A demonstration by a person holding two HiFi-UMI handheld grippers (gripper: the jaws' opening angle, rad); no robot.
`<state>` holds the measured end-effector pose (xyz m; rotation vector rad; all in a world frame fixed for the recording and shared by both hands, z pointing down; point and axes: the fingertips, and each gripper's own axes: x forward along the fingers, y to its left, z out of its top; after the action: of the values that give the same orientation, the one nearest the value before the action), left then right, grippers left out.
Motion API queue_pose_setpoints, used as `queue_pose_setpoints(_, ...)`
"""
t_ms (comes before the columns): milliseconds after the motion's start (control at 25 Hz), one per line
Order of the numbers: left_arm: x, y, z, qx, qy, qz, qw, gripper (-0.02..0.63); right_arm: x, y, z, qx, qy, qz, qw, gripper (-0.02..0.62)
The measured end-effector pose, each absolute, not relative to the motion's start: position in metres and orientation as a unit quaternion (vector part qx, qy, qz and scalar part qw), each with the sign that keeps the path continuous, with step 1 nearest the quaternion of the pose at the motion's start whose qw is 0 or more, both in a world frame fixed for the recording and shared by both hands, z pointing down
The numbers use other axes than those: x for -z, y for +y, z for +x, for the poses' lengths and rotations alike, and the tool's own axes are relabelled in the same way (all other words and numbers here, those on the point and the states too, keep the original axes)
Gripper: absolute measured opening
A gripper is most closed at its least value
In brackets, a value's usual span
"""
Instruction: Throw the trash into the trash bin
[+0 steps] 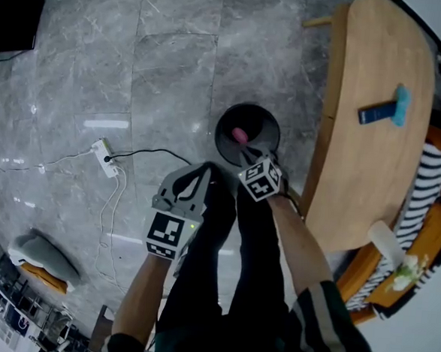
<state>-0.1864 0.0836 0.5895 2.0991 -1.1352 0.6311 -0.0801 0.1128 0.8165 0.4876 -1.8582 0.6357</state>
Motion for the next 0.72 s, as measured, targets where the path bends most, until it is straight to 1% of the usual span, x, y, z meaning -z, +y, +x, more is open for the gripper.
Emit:
queue_pose_setpoints(120, -0.588, 0.079, -0.181, -0.242, -0.430, 0.804, 0.331, 0.000, -0.803, 0.103, -0.073, -0.272, -0.780, 0.230, 0.515, 0.041)
queue_pose_setpoints(240, -0.587, 0.074, -0.175, -0.247, -0.427, 0.805, 0.328, 0.000, -0.769, 0.081, -0.066, -0.294, -0.786, 0.276, 0.468, 0.002)
queue_pose_setpoints(400, -0.584, 0.062, -0.162, -0.254, -0.421, 0.810, 0.319, 0.000, -0.712, 0.047, -0.051, -0.300, -0.802, 0.325, 0.401, 0.002)
queue_pose_setpoints(720, -0.573, 0.024, -0.114, -0.258, -0.391, 0.829, 0.305, 0.000, -0.620, 0.001, 0.011, -0.275, -0.809, 0.407, 0.322, 0.002)
